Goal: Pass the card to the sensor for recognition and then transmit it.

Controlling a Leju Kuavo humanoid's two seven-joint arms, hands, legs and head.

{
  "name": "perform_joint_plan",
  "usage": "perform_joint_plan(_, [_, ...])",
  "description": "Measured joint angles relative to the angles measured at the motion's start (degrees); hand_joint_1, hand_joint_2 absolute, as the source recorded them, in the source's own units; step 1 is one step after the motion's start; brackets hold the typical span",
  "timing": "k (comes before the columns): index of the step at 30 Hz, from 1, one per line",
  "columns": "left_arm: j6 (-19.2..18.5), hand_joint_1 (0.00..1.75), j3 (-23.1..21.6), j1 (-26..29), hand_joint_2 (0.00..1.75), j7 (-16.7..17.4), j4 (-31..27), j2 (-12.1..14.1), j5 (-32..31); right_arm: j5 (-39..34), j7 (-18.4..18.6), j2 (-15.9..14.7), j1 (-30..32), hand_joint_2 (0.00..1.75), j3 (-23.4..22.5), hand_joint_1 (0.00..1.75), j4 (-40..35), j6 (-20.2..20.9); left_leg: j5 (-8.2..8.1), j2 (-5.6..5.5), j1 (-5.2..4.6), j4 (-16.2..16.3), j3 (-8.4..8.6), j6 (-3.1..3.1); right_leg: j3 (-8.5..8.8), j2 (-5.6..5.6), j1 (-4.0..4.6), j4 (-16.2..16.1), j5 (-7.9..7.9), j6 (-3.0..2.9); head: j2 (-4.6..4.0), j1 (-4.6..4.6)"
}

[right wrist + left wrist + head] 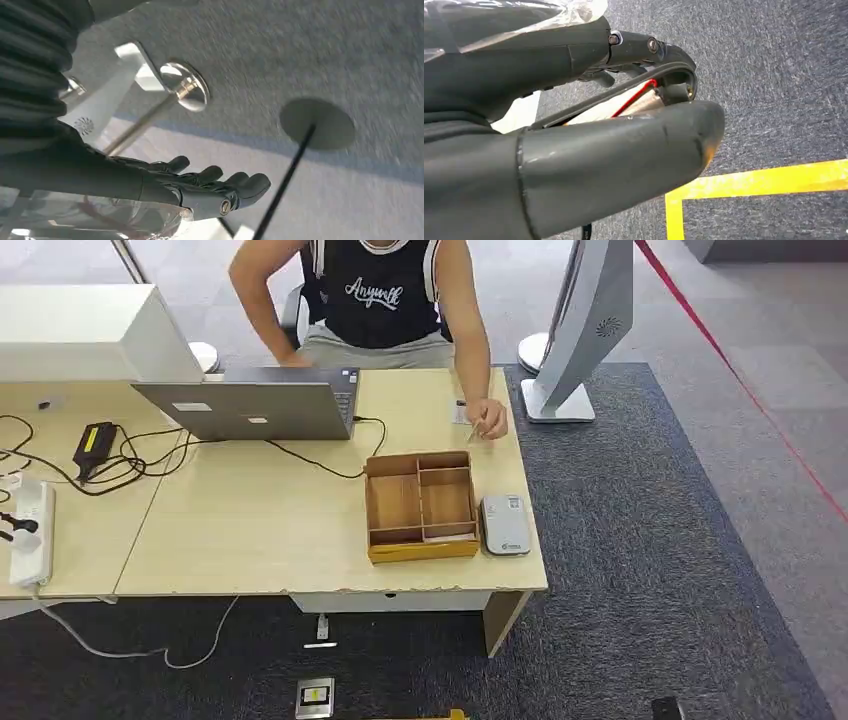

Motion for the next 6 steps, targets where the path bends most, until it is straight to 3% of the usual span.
perform_joint_plan(6, [-0.1, 0.0, 0.2, 0.0, 0.0, 0.0, 0.0, 0.0, -0.5, -0.3, -0.7, 0.7, -0.5, 1.75, -1.0, 0.0, 3.2, 0.5, 0.0, -0.01, -0.01, 0.0, 0.01, 0.0, 0.02, 0.0, -0.01, 0.0, 0.0, 0.0, 0.0, -0.02])
